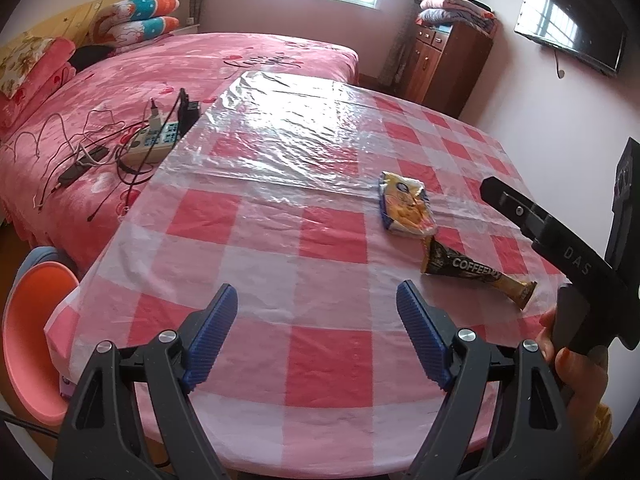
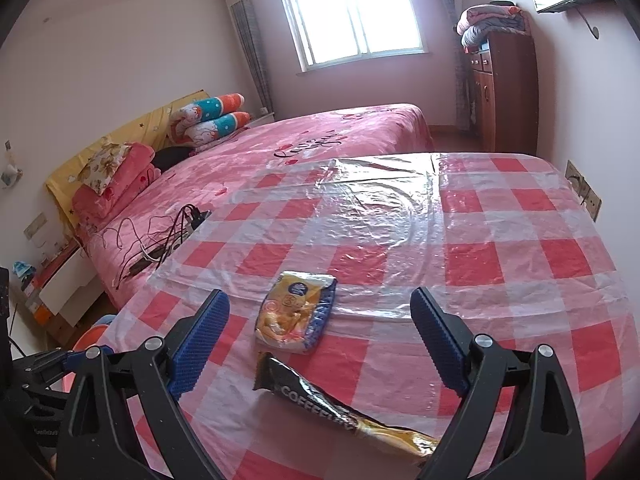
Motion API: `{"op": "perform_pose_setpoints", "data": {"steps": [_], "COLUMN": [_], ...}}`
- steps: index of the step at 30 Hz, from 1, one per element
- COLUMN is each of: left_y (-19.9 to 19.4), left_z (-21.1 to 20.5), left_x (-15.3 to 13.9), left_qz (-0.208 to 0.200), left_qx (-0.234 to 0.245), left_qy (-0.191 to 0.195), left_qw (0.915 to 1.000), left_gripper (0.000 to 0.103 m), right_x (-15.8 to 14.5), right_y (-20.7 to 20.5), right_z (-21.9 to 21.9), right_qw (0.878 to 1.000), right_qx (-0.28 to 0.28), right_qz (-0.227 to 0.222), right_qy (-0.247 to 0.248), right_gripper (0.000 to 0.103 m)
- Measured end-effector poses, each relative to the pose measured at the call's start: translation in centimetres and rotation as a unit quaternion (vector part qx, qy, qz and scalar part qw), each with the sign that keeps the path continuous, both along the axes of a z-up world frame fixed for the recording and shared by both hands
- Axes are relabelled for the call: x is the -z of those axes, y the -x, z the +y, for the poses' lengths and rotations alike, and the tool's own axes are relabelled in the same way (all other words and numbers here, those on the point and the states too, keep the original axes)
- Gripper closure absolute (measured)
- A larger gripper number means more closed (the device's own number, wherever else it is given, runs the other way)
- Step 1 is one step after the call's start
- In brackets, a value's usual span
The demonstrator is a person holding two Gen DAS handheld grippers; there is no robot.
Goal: Collect trash
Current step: 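Move both open tools back over the remaining snacks on the table, then grasp the black COFFEEMIX stick with the right tool while the left tool grasps the small snack packet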
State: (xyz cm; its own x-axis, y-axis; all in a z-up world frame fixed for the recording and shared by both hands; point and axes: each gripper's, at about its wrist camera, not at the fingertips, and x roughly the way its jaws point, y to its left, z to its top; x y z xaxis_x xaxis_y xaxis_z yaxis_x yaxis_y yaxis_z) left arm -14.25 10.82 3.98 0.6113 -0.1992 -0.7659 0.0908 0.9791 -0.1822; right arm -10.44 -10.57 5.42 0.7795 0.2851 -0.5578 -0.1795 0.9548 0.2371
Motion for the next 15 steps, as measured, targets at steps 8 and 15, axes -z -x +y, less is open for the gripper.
{"op": "perform_pose_setpoints", "data": {"steps": [8,15], "left_y": [-0.3,-0.5], "left_z": [-2.0,-3.2], "left_x": [0.4,0.7], "left_qz": [0.007,0.014], "left_qx": [0.021,0.029], "left_qy": [-0.009,-0.017], "left_qw": [0.9997,0.9993], "left_gripper": [0.021,0.021], "right_x": [0.5,1.3], "right_y": [-0.5,-1.1], "right_z": [-2.2,-4.7], "right_qw": [1.0,0.998], "right_qx": [0.005,-0.018], "right_qz": [0.018,0.051], "right_qy": [-0.001,-0.024], "right_gripper": [0.012,0.012]}}
